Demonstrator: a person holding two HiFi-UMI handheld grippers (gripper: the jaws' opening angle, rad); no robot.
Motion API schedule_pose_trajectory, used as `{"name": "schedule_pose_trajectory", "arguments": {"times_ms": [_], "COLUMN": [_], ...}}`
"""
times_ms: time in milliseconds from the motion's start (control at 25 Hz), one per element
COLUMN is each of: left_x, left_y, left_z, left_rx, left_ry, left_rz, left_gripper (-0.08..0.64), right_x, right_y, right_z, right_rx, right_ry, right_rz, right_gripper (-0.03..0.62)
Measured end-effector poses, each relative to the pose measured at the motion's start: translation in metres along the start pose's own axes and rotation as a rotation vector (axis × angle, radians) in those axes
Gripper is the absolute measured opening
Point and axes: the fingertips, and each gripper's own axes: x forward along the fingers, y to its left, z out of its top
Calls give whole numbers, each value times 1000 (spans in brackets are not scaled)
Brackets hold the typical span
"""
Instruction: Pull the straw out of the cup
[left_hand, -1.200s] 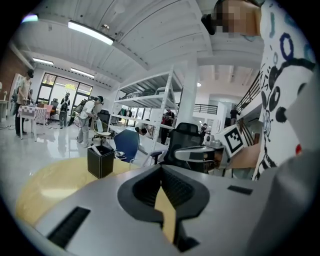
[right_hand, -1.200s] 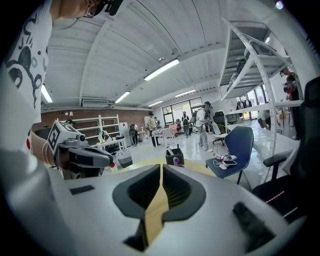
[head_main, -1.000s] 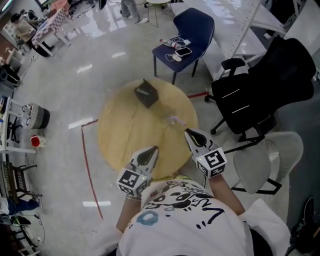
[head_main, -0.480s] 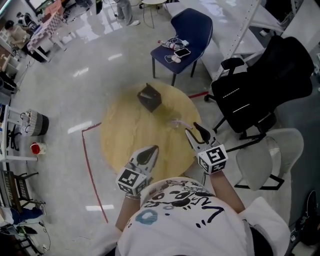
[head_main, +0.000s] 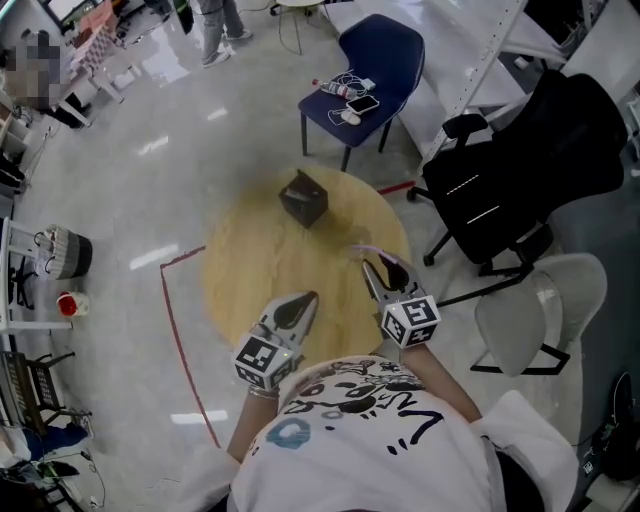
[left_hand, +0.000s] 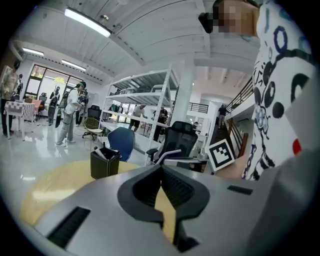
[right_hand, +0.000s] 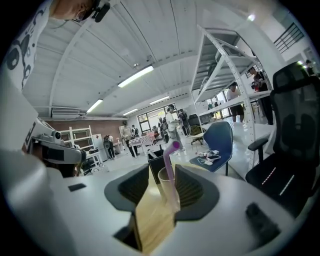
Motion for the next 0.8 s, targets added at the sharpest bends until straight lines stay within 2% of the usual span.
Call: {"name": "schedule_pose_trajectory", "arguments": {"times_ms": [120, 240, 280, 800], "left_x": [-3, -6, -7, -12], "left_y": [7, 14, 16, 31], "left_z": [-5, -9, -9, -6], "left_rx": [-22, -27, -30, -41], "left_ry": [2, 10, 14, 4], "left_rz": [9, 14, 18, 43], "left_gripper": [15, 15, 15, 15], "right_x": [9, 16, 19, 39], "right_y": [3, 0, -1, 7], "right_z": [2, 10, 11, 25], "right_rx": [-19, -44, -51, -121], "right_ry": [-12, -26, -23, -14], "right_rz": [-32, -69, -75, -30], "right_gripper": [150, 66, 57, 46]}}
